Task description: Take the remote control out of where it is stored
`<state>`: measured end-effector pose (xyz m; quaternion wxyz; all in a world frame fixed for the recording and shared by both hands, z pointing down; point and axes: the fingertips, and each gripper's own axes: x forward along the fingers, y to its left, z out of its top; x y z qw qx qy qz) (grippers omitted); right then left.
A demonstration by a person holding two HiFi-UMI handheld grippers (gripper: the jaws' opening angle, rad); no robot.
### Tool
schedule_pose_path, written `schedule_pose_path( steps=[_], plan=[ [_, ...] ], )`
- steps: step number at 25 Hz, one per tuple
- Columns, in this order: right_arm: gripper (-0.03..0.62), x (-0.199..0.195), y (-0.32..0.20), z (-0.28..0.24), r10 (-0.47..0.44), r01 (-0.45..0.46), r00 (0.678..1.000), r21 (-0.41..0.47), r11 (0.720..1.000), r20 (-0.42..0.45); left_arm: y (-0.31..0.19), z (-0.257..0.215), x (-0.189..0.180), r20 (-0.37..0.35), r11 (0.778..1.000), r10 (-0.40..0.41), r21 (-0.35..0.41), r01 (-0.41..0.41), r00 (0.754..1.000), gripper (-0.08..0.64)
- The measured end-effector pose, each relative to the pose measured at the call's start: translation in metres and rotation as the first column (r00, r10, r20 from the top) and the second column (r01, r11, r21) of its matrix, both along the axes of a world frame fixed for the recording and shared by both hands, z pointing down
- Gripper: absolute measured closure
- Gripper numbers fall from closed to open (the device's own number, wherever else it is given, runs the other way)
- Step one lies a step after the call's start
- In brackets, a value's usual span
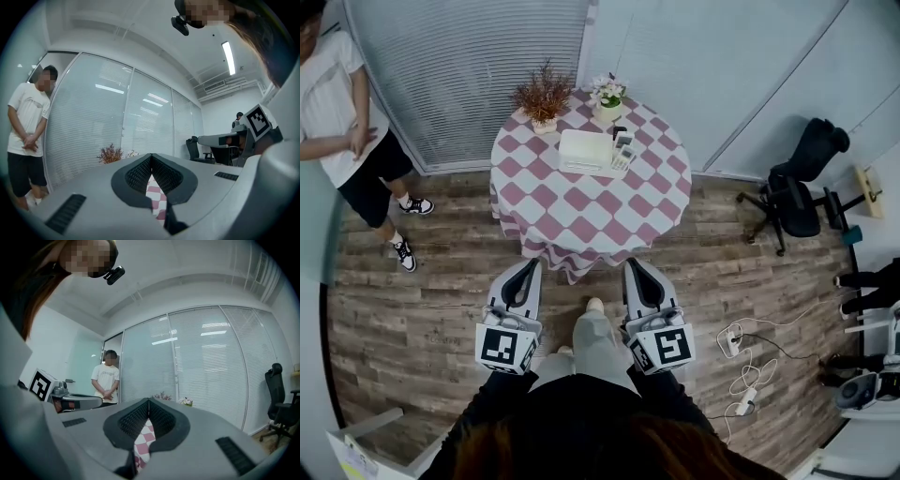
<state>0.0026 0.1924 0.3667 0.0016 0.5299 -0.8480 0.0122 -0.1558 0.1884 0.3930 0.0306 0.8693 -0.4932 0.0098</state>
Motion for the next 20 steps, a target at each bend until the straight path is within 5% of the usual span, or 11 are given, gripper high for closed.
schedule_pose_path(
  steps=[20],
  plan=[
    [0.578, 0.032, -0.132, 0.0, -0.088, 0.088, 0.996, 0.0, 0.996, 0.0, -0.122, -0.005, 0.037, 0.003, 0.997, -0.078, 0.008, 0.078, 0.997, 0.554]
  ],
)
